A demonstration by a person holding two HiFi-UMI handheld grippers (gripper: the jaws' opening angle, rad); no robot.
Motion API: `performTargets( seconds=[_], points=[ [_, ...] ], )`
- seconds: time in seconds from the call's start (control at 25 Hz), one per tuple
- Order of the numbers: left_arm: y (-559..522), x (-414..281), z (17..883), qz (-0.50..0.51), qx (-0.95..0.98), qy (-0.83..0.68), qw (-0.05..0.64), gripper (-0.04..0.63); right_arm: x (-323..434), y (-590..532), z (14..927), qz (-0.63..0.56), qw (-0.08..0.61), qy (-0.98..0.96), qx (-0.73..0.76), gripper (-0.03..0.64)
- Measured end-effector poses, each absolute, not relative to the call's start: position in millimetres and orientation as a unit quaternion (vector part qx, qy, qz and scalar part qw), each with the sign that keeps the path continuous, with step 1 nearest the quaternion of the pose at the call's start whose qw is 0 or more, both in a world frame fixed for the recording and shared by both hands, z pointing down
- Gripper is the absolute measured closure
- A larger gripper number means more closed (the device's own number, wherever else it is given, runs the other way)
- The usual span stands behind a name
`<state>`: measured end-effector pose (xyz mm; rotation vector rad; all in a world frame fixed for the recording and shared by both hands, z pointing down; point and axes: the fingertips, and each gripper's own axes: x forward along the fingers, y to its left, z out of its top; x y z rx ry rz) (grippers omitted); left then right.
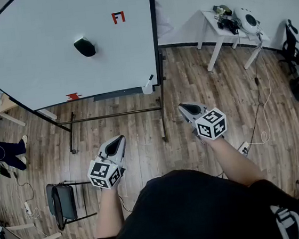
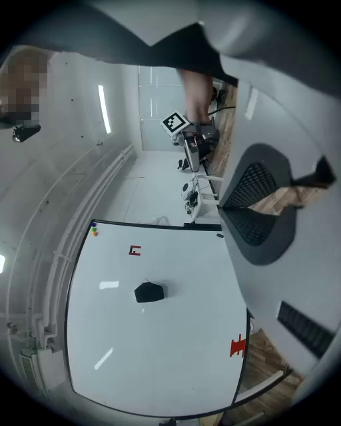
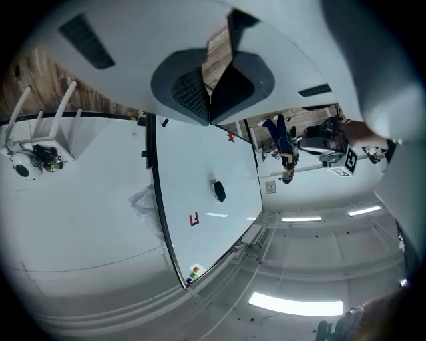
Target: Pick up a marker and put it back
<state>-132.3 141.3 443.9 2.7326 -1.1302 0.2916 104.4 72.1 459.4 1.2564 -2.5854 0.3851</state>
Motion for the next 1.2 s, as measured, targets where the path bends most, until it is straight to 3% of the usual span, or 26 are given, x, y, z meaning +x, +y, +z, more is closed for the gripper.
performTargets(
  seconds=[0.84,1.2],
  points=[
    [123.4,-213.5,442.6,0.088,0.932,-0.343,0.077,0.584,32.1,67.7,454.2,0.142,0.108,-0.862,0.474,0.617],
    [115.3,-211.5,450.5,0.085,0.931,-0.345,0.085,0.584,33.1,53.6,461.3,0.147,0.103,-0.863,0.471,0.615]
  ],
)
